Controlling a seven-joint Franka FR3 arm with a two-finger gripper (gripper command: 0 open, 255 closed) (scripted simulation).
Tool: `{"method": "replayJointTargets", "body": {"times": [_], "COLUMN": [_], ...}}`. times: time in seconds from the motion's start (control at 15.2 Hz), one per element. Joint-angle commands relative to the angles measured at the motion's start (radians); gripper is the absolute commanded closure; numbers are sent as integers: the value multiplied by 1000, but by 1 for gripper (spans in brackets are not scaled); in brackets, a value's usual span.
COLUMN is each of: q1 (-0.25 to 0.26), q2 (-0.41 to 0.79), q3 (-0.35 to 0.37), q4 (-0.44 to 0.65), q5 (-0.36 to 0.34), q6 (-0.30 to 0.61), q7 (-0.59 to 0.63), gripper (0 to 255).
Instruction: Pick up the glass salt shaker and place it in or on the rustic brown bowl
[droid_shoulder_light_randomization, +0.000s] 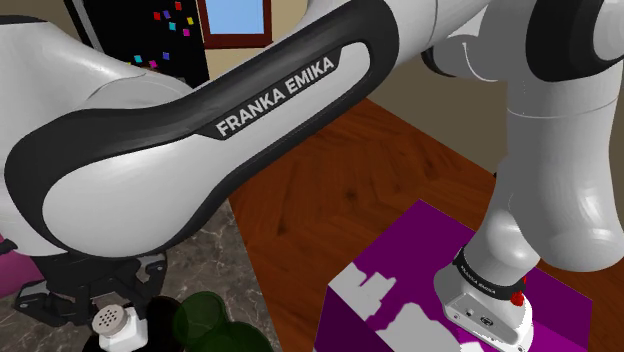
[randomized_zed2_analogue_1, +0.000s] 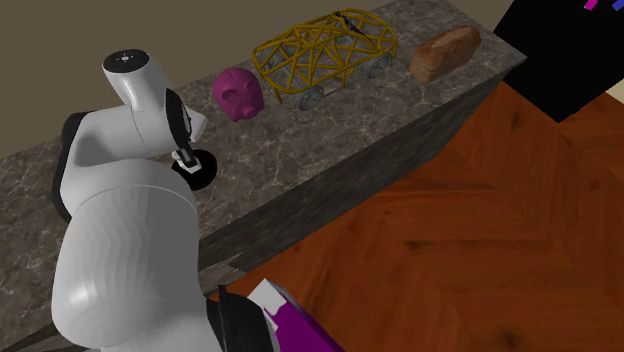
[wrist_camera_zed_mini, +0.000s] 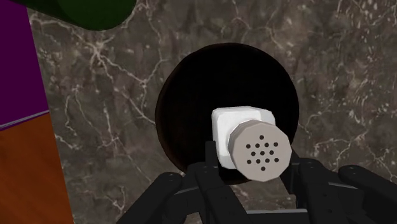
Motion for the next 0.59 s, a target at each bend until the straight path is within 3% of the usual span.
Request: {"method": "replayJointTargets", "body": {"times": [0.0, 0.4, 0.46, 0.53], "q1": [1, 1, 1, 1], "q2": [4, 4, 4, 4], "q3": [-1, -1, -1, -1], "q4": [-1, -1, -1, -1], "q5": [-2, -2, -2, -2], "q6": [5, 5, 5, 5], "q7": [0, 0, 0, 0], "gripper": [255, 255, 0, 0]}}
